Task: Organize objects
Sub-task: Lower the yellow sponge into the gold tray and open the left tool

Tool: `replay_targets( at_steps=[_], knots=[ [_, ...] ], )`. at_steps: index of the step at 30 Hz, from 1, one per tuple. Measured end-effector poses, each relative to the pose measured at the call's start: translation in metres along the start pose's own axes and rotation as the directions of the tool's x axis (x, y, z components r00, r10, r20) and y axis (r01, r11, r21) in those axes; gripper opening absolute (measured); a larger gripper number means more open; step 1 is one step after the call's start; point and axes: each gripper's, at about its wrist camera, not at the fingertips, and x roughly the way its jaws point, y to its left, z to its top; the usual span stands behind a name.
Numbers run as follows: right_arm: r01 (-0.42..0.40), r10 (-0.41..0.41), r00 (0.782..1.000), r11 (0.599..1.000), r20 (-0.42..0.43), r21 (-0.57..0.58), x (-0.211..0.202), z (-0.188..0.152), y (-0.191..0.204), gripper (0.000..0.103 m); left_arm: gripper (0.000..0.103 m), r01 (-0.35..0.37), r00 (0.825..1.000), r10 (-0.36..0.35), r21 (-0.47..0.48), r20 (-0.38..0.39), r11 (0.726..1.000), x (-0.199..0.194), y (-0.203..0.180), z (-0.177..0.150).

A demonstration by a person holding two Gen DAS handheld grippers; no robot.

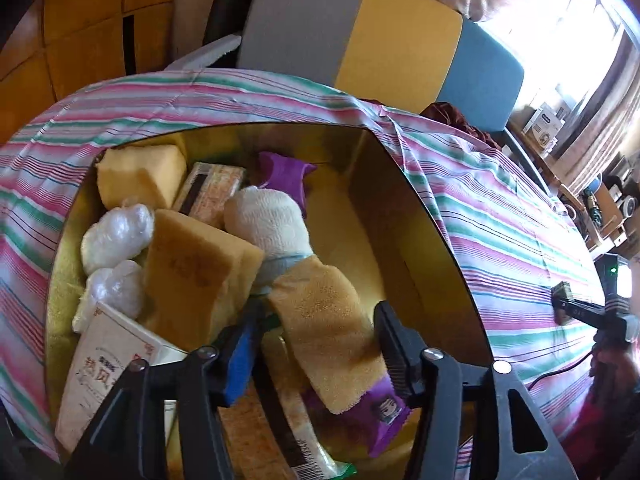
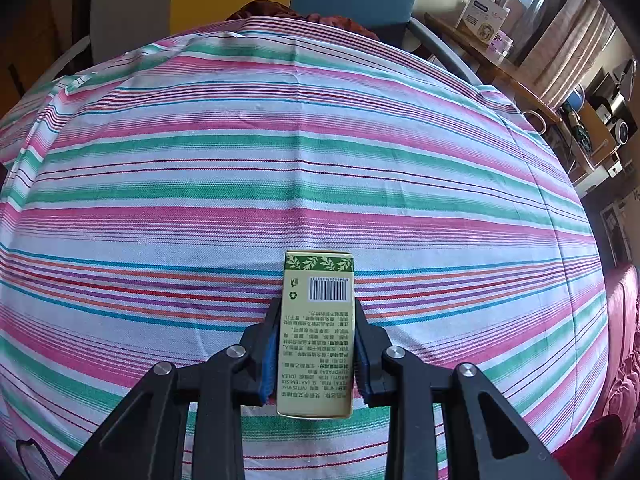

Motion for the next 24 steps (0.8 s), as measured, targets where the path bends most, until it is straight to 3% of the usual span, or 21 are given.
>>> replay_targets(
  at_steps=[8,18,24],
  knots=[
    [0.013,-0.013,1.0,1.0,0.003,-0.012,0.0,0.0,0.001,0.03,0.067,-0.052,0.995,0.049,0.035,0.089,0.998,-0.03,-0.001,-0.006],
    [0.025,-0.025,1.0,1.0,0.0,-0.014,0.003,0.001,0.001,0.03,0.072,-0.155,0.966,0.138,0.065,0.218,0.986,-0.076,-0.001,-0.022],
    [0.015,-0.015,1.0,1.0,-0.024,0.0,0.002,0.005,0.0,0.03,0.073,-0.159,0.962,0.141,0.059,0.235,0.985,-0.089,0.003,-0.028]
  ],
)
